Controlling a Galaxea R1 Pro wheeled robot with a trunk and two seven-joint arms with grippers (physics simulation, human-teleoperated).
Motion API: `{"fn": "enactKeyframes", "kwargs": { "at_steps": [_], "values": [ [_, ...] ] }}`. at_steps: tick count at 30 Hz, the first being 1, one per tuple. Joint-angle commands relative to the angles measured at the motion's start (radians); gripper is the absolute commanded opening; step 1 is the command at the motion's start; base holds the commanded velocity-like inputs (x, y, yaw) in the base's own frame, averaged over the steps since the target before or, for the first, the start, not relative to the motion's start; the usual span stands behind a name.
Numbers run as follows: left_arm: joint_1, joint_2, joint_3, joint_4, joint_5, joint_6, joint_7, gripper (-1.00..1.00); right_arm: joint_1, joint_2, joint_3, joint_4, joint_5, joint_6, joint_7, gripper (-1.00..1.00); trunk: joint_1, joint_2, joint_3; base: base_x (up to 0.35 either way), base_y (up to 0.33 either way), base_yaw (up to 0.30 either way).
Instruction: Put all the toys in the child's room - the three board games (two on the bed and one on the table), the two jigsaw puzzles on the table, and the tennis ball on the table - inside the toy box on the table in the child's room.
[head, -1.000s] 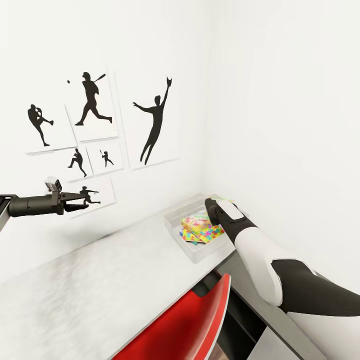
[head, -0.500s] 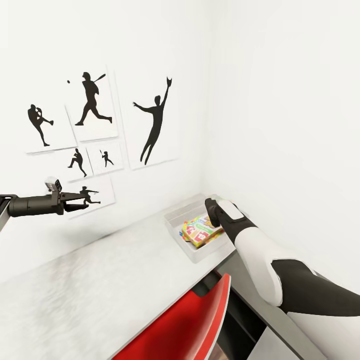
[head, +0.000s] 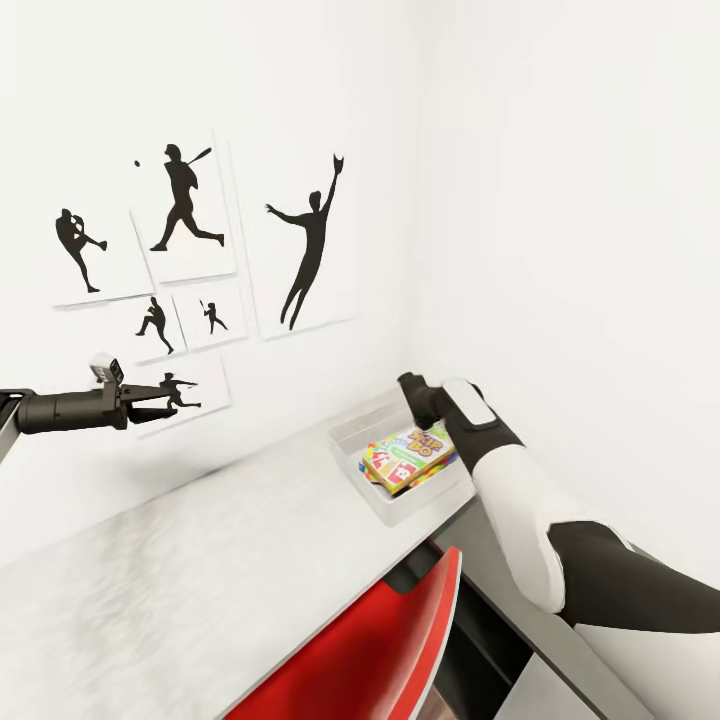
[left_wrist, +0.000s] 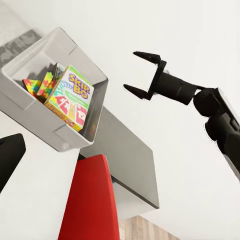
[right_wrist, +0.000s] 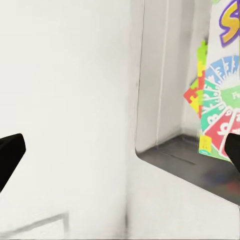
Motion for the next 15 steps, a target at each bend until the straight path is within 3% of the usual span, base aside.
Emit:
{"fn": "enactKeyframes", "kwargs": {
  "at_steps": [1,7,15],
  "values": [
    [-0.001,0.001,-0.006,0.001,0.005,0.01,-0.004,1.0,-0.001,0.001,-0.004,-0.014,-0.002,0.023,-0.014,1.0,0.001,-0.002,-0.002,0.0,0.0,0.0],
    [-0.001,0.003,-0.006,0.001,0.005,0.009,-0.005,1.0,0.0,0.001,-0.01,-0.103,-0.001,0.237,-0.071,1.0,0.001,-0.002,-0.002,0.0,0.0,0.0],
    [-0.001,0.003,-0.006,0.001,0.005,0.008,-0.005,1.0,0.006,0.001,-0.012,-0.148,-0.019,0.325,-0.061,1.0,0.001,-0.002,-0.002,0.0,0.0,0.0]
  ]
}}
